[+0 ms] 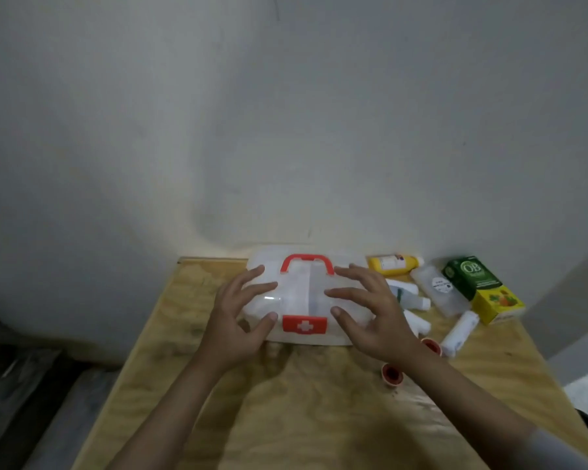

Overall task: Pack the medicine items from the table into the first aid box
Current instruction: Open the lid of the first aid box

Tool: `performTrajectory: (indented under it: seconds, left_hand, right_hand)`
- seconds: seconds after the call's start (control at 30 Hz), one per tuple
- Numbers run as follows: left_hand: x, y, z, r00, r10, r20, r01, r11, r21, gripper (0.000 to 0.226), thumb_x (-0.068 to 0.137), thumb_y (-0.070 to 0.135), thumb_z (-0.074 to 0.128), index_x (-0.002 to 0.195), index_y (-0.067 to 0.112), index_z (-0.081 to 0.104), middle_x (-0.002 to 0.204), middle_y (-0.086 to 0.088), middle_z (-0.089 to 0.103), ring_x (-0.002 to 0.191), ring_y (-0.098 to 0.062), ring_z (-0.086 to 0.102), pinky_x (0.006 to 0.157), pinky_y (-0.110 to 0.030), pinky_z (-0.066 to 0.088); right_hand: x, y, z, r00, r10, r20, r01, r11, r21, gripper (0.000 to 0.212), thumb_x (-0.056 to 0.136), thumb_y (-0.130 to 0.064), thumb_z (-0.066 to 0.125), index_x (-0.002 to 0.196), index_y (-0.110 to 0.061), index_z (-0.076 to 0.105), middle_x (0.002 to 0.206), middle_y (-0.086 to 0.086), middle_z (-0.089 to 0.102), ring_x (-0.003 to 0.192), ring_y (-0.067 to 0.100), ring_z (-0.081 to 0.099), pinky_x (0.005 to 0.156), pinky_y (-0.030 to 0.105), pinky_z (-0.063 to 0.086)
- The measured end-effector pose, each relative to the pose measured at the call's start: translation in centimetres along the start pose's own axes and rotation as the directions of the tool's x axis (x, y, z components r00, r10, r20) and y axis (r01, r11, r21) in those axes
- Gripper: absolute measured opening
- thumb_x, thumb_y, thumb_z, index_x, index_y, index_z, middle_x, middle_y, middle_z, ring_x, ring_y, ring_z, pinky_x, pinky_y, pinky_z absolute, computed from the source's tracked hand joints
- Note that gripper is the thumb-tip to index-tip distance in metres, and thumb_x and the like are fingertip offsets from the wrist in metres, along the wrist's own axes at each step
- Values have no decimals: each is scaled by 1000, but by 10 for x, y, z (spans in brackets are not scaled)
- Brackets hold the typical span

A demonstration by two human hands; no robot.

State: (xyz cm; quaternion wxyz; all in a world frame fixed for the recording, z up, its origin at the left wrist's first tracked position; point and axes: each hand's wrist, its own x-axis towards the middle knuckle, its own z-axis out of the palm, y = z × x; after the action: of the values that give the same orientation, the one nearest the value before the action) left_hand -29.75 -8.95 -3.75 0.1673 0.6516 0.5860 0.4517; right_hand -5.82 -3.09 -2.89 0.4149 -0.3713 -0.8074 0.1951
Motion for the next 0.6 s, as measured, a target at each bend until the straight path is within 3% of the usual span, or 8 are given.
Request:
performTrajectory:
  seconds: [0.07,0.17,0.27,0.47,0.6]
  left_hand:
    - [-1,-8,4,998,55,-27,-55,998,-25,44,74,42,65,117,41,57,141,18,44,133,-2,34,102,-10,29]
    - [-4,-18,12,992,119,-38,-121,991,-61,53,71,37,69,122,38,55,146,13,40,138,-10,30,110,-26,26]
    - [-6,-22,17,989,148,-10,-148,989,-25,65,67,32,74,126,39,47,150,13,32,143,-9,19,110,-24,18]
    - [-3,-25,18,988,151,-11,-151,987,63,75,67,16,78,125,43,40,149,15,26,142,-12,17,110,-26,16]
    - [-3,-25,18,989,145,1,-144,988,63,73,69,12,77,125,41,41,151,11,26,143,-13,15,109,-21,12]
  right_hand:
    - [-4,6,4,999,-50,-11,50,999,2,31,78,-36,68,107,-27,68,131,-1,57,134,18,39,109,39,32]
    - [-9,13,7,993,-116,4,116,993,-12,42,74,-32,75,114,-26,64,138,0,51,141,19,31,113,47,29]
    - [-13,16,10,991,-137,14,137,988,-74,52,72,-36,76,120,-25,59,144,3,45,143,21,26,112,54,30]
    - [-16,13,18,965,-248,85,261,879,-398,73,69,-46,74,129,-10,52,138,10,53,134,30,41,105,65,33]
    - [-18,13,21,967,-247,61,248,864,-438,69,72,-39,71,130,-8,51,136,12,55,132,33,43,105,66,32]
